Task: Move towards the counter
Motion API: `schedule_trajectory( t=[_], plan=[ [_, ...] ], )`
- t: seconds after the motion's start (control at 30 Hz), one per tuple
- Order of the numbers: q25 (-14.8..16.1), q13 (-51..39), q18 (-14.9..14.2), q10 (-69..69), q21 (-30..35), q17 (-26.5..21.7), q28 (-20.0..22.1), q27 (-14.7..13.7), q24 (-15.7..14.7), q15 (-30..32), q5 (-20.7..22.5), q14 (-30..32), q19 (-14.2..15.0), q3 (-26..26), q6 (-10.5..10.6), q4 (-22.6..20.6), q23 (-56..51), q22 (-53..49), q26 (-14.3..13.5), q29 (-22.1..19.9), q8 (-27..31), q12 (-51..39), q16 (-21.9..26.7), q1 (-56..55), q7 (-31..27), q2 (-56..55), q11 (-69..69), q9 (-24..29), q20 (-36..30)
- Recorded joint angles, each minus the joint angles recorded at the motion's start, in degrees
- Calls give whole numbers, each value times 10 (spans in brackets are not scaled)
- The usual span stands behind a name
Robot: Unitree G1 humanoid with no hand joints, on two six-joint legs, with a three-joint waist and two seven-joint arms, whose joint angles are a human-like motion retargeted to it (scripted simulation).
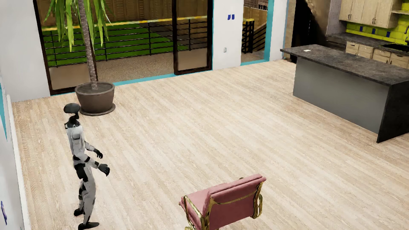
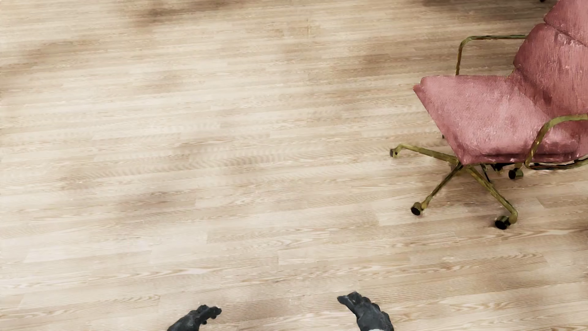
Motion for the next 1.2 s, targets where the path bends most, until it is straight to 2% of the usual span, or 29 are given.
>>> schedule_trajectory(
  t=[0.03, 0.07, 0.13, 0.17, 0.2, 0.23, 0.27, 0.3, 0.37, 0.43, 0.47, 0.5, 0.57, 0.63, 0.73, 0.83, 0.9, 0.97, 1.03, 1.07, 1.1, 1.13, 1.2],
  plan=[
    [6, 3, 0, 32, 7, 1, 6, 2, -7, -4, 7, 0, -3, 0, 1, 11, -2, -7, -2, -12, -1, -3, 3, -14, -3, 1, 4, 2, -2],
    [30, 0, 1, 73, 8, 11, 8, 11, -14, -10, 15, 3, -7, 0, 3, 23, 6, -20, -7, -20, -3, -3, 10, -33, -9, 1, 12, 6, -1],
    [106, -1, 8, 184, 1, 33, 17, 35, -22, -23, 33, 36, -12, 1, 8, 51, 21, -43, -13, -29, -7, 2, 18, -88, -30, 0, 30, 15, 1],
    [131, -2, 11, 244, 9, 40, 21, 48, -26, -29, 42, 61, -15, 3, 12, 65, 24, -56, -14, -35, -10, 7, 22, -121, -41, 1, 37, 20, 2],
    [150, -2, 17, 297, 24, 43, 27, 57, -30, -33, 51, 83, -17, 6, 16, 85, 24, -67, -14, -34, -13, 14, 23, -150, -39, 4, 40, 25, 4],
    [168, -1, 38, 332, 40, 45, 37, 62, -36, -36, 58, 89, -19, 9, 21, 102, 22, -74, -14, -24, -12, 23, 21, -175, -31, 8, 40, 29, 8],
    [179, 0, 34, 350, 57, 42, 49, 57, -40, -40, 64, 86, -21, 13, 24, 107, 22, -79, -12, -13, -10, 36, 19, -197, -28, 11, 41, 33, 11],
    [177, -1, 23, 347, 79, 36, 63, 47, -42, -44, 68, 83, -22, 17, 26, 99, 22, -78, -11, -15, -7, 49, 15, -214, -29, 14, 43, 36, 13],
    [157, 2, 8, 283, 116, 29, 93, 17, -47, -51, 71, 82, -23, 21, 27, 75, 3, -54, -11, -48, -2, 59, -2, -236, -23, 20, 42, 41, 13],
    [156, -9, -10, 168, 148, 19, 106, -19, -63, -54, 71, 95, -23, 23, 24, 53, -15, -61, -32, -77, 4, 91, -4, -243, -13, 30, 29, 46, 20],
    [151, -18, -23, 102, 167, 12, 110, -28, -73, -55, 70, 100, -23, 23, 22, 40, -28, -65, -39, -81, 8, 105, -8, -243, -13, 36, 21, 47, 22],
    [145, -29, -30, 40, 184, 5, 113, -31, -90, -56, 69, 108, -23, 22, 19, 28, -42, -68, -43, -79, 13, 117, -15, -243, -16, 42, 12, 48, 28],
    [131, -51, -38, -53, 207, -6, 104, -20, -133, -63, 66, 120, -21, 21, 14, 6, -67, -64, -37, -70, 18, 129, -26, -247, -28, 53, 1, 50, 39],
    [118, -68, -47, -87, 213, -8, 78, 4, -148, -76, 63, 113, -18, 19, 9, -3, -87, -59, -20, -73, 18, 123, -20, -256, -28, 66, -3, 52, 37],
    [114, -83, -18, -44, 219, -9, 60, 31, -122, -92, 56, 92, -7, 23, 3, -16, -90, -65, -16, -80, 17, 110, 1, -263, -44, 95, 2, 55, 22],
    [83, -93, 45, -4, 242, -27, 76, 57, -108, -63, 31, 151, 17, 29, -7, -42, -41, -65, -6, -57, 23, 105, -5, -246, -44, 115, 47, 57, 33],
    [84, -74, 60, 25, 229, -38, 63, 82, -90, 17, 5, 116, 54, 32, -20, -67, 7, -38, 13, -4, 26, 92, -12, -224, -37, 112, 116, 59, 32],
    [95, -46, 69, 35, 200, -52, 28, 101, -67, 137, -28, 79, 96, 38, -34, -93, 40, -15, 34, 37, 37, 67, -18, -191, -24, 55, 265, 63, 27],
    [81, -22, 78, 38, 198, -80, 26, 92, -48, 252, -59, 44, 142, 43, -50, -116, 49, 3, 7, 36, 54, 57, -17, -152, -6, -35, 436, 68, 29],
    [74, -10, 81, 36, 200, -97, 37, 81, -43, 255, -63, 28, 125, 43, -58, -126, 42, 7, -8, 32, 66, 49, -17, -129, 0, -78, 496, 70, 34],
    [74, 6, 83, 34, 192, -110, 49, 72, -39, 220, -58, 13, 118, 42, -64, -135, 28, 6, -19, 26, 77, 42, -17, -104, 2, -115, 531, 72, 40],
    [80, 25, 86, 33, 174, -119, 57, 65, -37, 199, -49, -2, 119, 38, -68, -142, 8, 2, -26, 20, 86, 37, -18, -80, 1, -150, 545, 74, 46],
    [101, 63, 90, 34, 121, -114, 64, 65, -38, 133, -34, -33, 85, 28, -72, -153, -30, -18, -35, 5, 95, 31, -22, -35, -3, -212, 506, 74, 51]
  ],
)
